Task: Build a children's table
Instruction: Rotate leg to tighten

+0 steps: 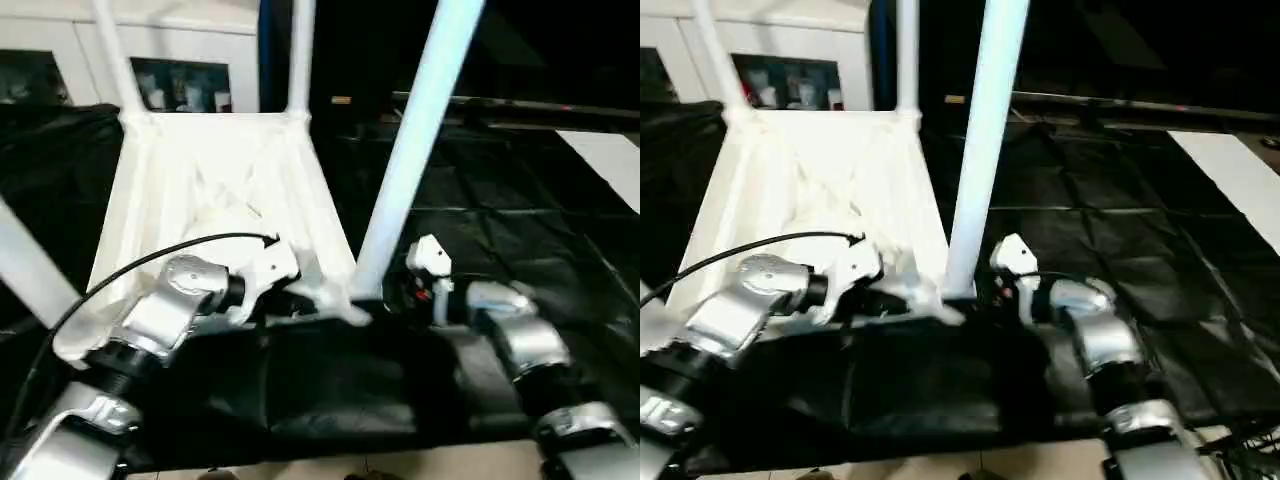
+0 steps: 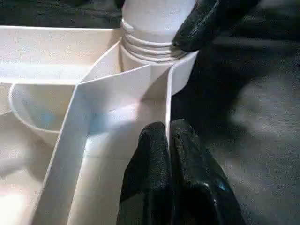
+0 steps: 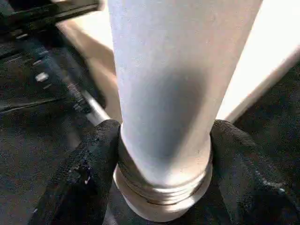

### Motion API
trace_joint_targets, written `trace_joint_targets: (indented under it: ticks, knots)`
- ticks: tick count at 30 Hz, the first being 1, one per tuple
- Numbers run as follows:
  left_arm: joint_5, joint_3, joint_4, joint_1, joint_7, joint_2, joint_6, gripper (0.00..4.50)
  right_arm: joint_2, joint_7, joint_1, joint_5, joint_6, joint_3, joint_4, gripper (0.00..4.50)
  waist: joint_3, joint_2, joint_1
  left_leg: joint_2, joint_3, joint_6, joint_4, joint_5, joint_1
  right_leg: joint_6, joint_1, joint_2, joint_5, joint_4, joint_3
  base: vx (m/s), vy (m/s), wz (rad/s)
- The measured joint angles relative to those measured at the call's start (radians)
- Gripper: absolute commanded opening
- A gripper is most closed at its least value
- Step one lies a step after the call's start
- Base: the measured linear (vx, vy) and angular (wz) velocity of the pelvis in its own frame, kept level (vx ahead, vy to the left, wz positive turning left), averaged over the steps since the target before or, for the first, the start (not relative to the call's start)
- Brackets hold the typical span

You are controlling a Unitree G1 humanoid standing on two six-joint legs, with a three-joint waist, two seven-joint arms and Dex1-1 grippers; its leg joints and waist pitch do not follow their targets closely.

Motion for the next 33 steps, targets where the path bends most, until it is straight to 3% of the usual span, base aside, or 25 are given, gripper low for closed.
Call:
trace_joint_targets:
  ticks: [3, 5, 8, 9, 10, 11, 12, 13, 14, 15, 16, 17, 20, 22, 27, 33]
  knots:
    - [0.034, 0.010, 0.041, -0.018, 0.113, -0.060, 0.022, 0.00, 0.086, -0.209, -0.023, -0.010, 0.019, -0.042, 0.049, 2.66, 0.001, 0.002, -0.018, -0.002, -0.006, 0.000, 0.000, 0.000, 0.006, 0.001, 0.003, -0.001, 0.000, -0.012, -0.008, -0.019, 0.007, -0.05]
    - [0.054, 0.016, 0.064, -0.029, 0.196, -0.104, 0.037, 0.00, 0.143, -0.358, -0.057, -0.016, 0.033, -0.067, 0.093, 2.66, 0.001, 0.007, -0.030, -0.003, -0.020, 0.000, -0.001, 0.000, 0.004, 0.001, 0.008, -0.001, 0.000, -0.031, -0.023, -0.069, 0.039, -0.20]
    - [0.083, 0.018, 0.085, -0.043, 0.285, -0.149, 0.056, 0.00, 0.203, -0.529, -0.110, -0.035, 0.050, -0.087, 0.147, 2.66, 0.012, 0.029, -0.056, 0.003, -0.051, 0.000, -0.004, -0.001, 0.002, 0.000, 0.032, -0.002, 0.000, -0.074, -0.065, -0.063, 0.054, -0.21]
    - [0.087, 0.018, 0.088, -0.043, 0.296, -0.155, 0.056, 0.00, 0.212, -0.552, -0.117, -0.040, 0.045, -0.087, 0.157, 2.66, 0.015, 0.032, -0.056, 0.007, -0.050, 0.000, -0.005, -0.001, 0.002, -0.001, 0.036, -0.002, -0.002, -0.071, -0.068, -0.087, 0.013, -0.06]
    - [0.091, 0.018, 0.089, -0.043, 0.300, -0.157, 0.056, 0.00, 0.217, -0.562, -0.118, -0.044, 0.039, -0.087, 0.162, 2.66, 0.019, 0.035, -0.051, 0.007, -0.047, 0.000, -0.006, -0.001, 0.003, -0.011, 0.036, -0.002, -0.012, -0.051, -0.065, -0.064, -0.037, 0.11]
    - [0.095, 0.017, 0.094, -0.044, 0.304, -0.161, 0.055, 0.00, 0.217, -0.563, -0.118, -0.050, 0.031, -0.087, 0.166, 3.22, 0.023, 0.008, -0.038, 0.007, -0.013, 0.000, -0.007, -0.001, 0.017, -0.022, 0.025, -0.005, -0.043, 0.015, -0.028, -0.064, -0.037, 0.11]
    - [0.098, 0.019, 0.093, -0.044, 0.305, -0.161, 0.052, 0.00, 0.215, -0.558, -0.116, -0.051, 0.026, -0.087, 0.166, 3.36, 0.024, -0.013, -0.030, 0.003, -0.001, -0.005, -0.002, -0.005, 0.033, -0.013, 0.014, 0.001, -0.046, 0.027, -0.009, 0.041, -0.088, 0.20]
    - [0.100, 0.019, 0.089, -0.042, 0.301, -0.161, 0.049, 0.00, 0.207, -0.539, -0.112, -0.053, 0.020, -0.086, 0.162, 3.36, 0.028, -0.014, -0.024, 0.002, 0.000, -0.009, 0.034, -0.044, 0.037, -0.011, 0.008, -0.001, -0.046, 0.024, -0.017, 0.124, -0.021, -0.21]
    - [0.100, 0.023, 0.071, -0.035, 0.291, -0.156, 0.047, 0.00, 0.207, -0.519, -0.116, -0.055, 0.012, -0.084, 0.156, 3.43, 0.022, 0.006, -0.009, -0.005, -0.017, 0.000, 0.065, -0.077, 0.035, -0.011, 0.011, -0.015, -0.046, 0.013, -0.049, 0.124, -0.021, -0.21]
    - [0.100, 0.023, 0.063, -0.038, 0.281, -0.149, 0.048, 0.00, 0.203, -0.507, -0.114, -0.055, -0.002, -0.084, 0.151, 3.57, 0.021, 0.017, -0.008, -0.019, -0.039, -0.007, 0.055, -0.073, 0.034, -0.010, 0.008, -0.020, -0.046, -0.002, -0.072, 0.135, 0.093, -0.47]
    - [0.099, 0.023, 0.060, -0.038, 0.271, -0.143, 0.048, 0.00, 0.196, -0.488, -0.113, -0.056, -0.007, -0.080, 0.151, 3.72, 0.017, 0.020, -0.010, -0.020, -0.049, -0.009, 0.043, -0.072, 0.029, -0.010, 0.009, -0.018, -0.046, -0.022, -0.083, 0.072, 0.065, -0.19]
    - [0.099, 0.022, 0.055, -0.038, 0.259, -0.138, 0.048, 0.00, 0.182, -0.457, -0.113, -0.056, -0.011, -0.073, 0.150, 3.72, 0.015, 0.016, -0.015, -0.020, -0.051, -0.011, 0.031, -0.070, 0.026, -0.012, 0.008, -0.017, -0.045, -0.035, -0.085, 0.072, 0.065, -0.19]
    - [0.087, 0.020, 0.049, -0.036, 0.224, -0.122, 0.044, 0.00, 0.135, -0.362, -0.105, -0.055, -0.027, -0.048, 0.146, 3.80, 0.012, 0.009, -0.019, -0.021, -0.029, -0.005, 0.029, -0.056, 0.028, -0.029, 0.006, -0.018, -0.009, -0.033, -0.062, 0.000, 0.000, 0.00]
    - [0.076, 0.018, 0.033, -0.030, 0.185, -0.096, 0.039, 0.00, 0.083, -0.266, -0.093, -0.049, -0.036, -0.037, 0.124, 3.80, 0.014, 0.005, -0.019, -0.021, -0.021, -0.005, 0.029, -0.055, 0.028, -0.029, 0.001, -0.018, -0.008, -0.024, -0.049, 0.000, 0.000, 0.00]
    - [0.040, 0.012, 0.006, -0.021, 0.053, -0.022, 0.007, 0.00, -0.026, -0.039, -0.071, -0.047, -0.062, 0.005, 0.065, 3.80, 0.012, 0.003, -0.017, -0.020, -0.012, -0.006, 0.026, -0.054, 0.027, -0.019, -0.003, -0.015, 0.016, -0.011, -0.034, 0.050, -0.018, 0.10]
    - [-0.009, 0.013, -0.036, -0.011, -0.144, 0.096, -0.025, 0.00, -0.111, 0.187, -0.070, -0.021, -0.065, 0.039, 0.010, 3.80, 0.009, -0.002, -0.007, -0.018, -0.012, 0.000, 0.019, -0.051, 0.013, -0.030, -0.030, -0.010, -0.002, 0.014, -0.025, 0.054, -0.030, 0.04]
